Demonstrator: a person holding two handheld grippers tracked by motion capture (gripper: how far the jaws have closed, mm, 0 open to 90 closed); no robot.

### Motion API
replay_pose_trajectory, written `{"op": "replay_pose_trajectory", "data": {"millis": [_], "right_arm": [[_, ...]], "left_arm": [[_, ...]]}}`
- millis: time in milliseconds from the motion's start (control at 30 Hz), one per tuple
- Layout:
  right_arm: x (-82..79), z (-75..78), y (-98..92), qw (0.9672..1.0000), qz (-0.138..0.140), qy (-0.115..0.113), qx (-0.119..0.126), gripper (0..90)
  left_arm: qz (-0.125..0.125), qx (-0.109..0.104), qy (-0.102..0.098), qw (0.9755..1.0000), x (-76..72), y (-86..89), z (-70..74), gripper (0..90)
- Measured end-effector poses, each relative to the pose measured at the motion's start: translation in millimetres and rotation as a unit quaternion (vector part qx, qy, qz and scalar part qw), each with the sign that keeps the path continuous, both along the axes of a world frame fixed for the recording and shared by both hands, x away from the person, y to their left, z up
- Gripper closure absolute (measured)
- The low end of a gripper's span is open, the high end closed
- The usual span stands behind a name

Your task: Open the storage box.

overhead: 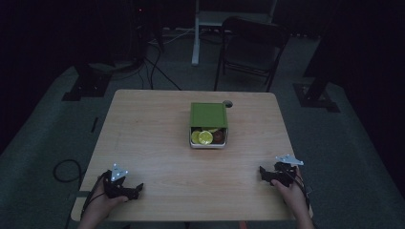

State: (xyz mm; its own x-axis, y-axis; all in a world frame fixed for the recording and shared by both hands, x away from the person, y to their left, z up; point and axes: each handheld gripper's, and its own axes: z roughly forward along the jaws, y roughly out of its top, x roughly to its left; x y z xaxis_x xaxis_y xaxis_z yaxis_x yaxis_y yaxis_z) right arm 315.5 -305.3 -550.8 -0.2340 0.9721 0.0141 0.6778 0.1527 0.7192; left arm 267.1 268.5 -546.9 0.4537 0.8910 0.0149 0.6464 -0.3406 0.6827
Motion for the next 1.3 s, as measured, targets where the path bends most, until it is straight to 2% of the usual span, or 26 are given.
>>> {"op": "replay_pose_trajectory", "data": {"millis": [167,467,567,767,900,1200,1300], "right_arm": [[0.0,0.0,0.0,1.0,0.0,0.0,0.0,10.1],[0.0,0.0,0.0,1.0,0.0,0.0,0.0,10.1],[0.0,0.0,0.0,1.0,0.0,0.0,0.0,10.1],[0.0,0.0,0.0,1.0,0.0,0.0,0.0,10.1],[0.0,0.0,0.0,1.0,0.0,0.0,0.0,10.1],[0.0,0.0,0.0,1.0,0.0,0.0,0.0,10.1],[0.0,0.0,0.0,1.0,0.0,0.0,0.0,10.1]], "left_arm": [[-0.001,0.0,-0.001,1.0,-0.3,-0.2,0.1,0.6],[-0.02,0.01,-0.011,0.9997,1.1,-5.9,0.6,0.7],[-0.035,0.019,-0.024,0.9989,4.2,-14.0,1.0,1.3],[-0.049,0.022,-0.035,0.9979,7.9,-23.4,2.9,1.3],[-0.068,0.041,-0.05,0.9955,11.7,-34.7,7.6,1.3],[-0.088,0.047,-0.055,0.9935,16.0,-47.6,10.2,1.3],[-0.099,0.05,-0.059,0.9921,17.6,-54.7,11.4,1.3]]}}
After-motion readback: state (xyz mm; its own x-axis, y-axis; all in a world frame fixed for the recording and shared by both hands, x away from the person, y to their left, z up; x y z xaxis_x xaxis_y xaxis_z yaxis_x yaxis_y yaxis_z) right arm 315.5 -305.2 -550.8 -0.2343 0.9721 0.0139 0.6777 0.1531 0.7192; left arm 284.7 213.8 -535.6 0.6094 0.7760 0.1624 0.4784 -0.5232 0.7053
